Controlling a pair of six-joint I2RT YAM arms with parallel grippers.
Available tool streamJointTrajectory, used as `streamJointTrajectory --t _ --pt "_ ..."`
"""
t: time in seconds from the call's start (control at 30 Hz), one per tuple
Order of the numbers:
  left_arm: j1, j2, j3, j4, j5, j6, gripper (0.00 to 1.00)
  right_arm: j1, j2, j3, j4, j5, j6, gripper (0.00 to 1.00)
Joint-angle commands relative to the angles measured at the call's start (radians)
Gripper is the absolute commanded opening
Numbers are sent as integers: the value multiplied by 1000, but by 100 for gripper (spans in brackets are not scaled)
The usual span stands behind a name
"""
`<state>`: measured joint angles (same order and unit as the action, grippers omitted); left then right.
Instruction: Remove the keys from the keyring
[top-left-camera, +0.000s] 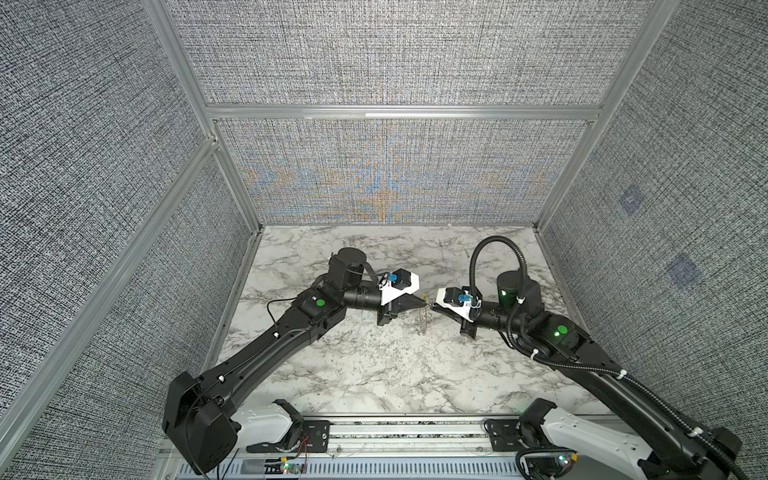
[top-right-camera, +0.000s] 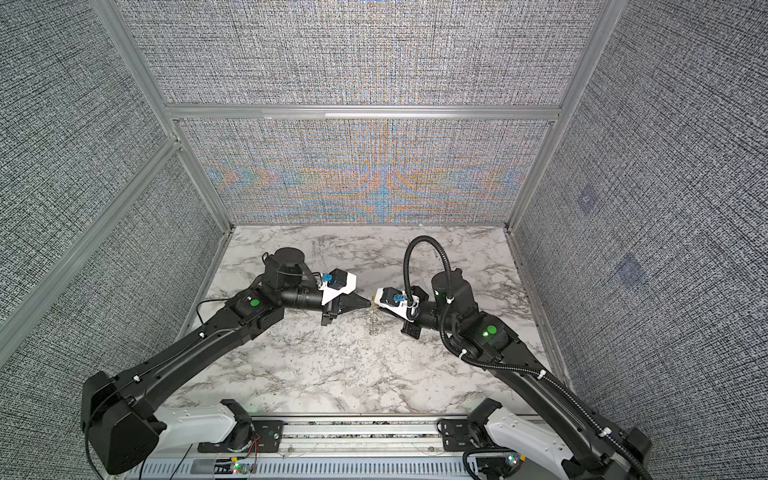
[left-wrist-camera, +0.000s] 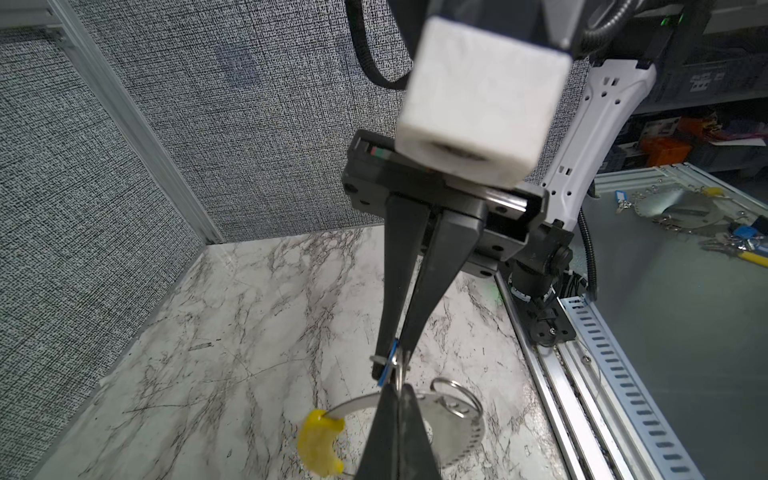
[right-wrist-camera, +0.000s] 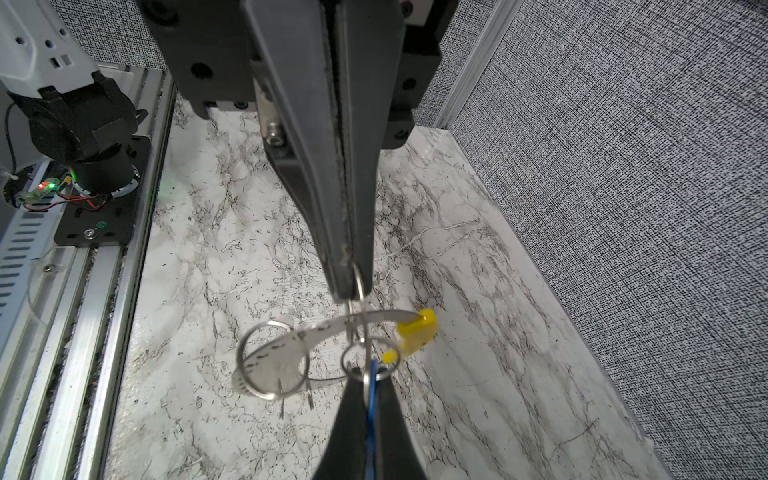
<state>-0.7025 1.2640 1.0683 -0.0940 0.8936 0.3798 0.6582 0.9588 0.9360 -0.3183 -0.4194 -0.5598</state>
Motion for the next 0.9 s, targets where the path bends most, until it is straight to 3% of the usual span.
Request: streamJointTrajectory --t 0.0,0.3,0.5,0.6,0.77,0.87 --pt "3 -6 -7 134 36 -61 0 14 11 1 -4 7 5 0" --pt "14 -5 -32 201 36 -122 0 24 -23 -3 24 69 -2 1" --pt "21 -14 -57 263 51 -171 0 24 -68 -3 8 119 -15 28" --pt "21 -13 -59 279 47 -185 0 23 -76 29 -31 121 -22 35" --pt "21 -13 -70 323 42 -210 0 23 -93 39 15 94 19 36" --pt "21 -14 -74 323 45 -211 0 23 -86 47 53 49 49 30"
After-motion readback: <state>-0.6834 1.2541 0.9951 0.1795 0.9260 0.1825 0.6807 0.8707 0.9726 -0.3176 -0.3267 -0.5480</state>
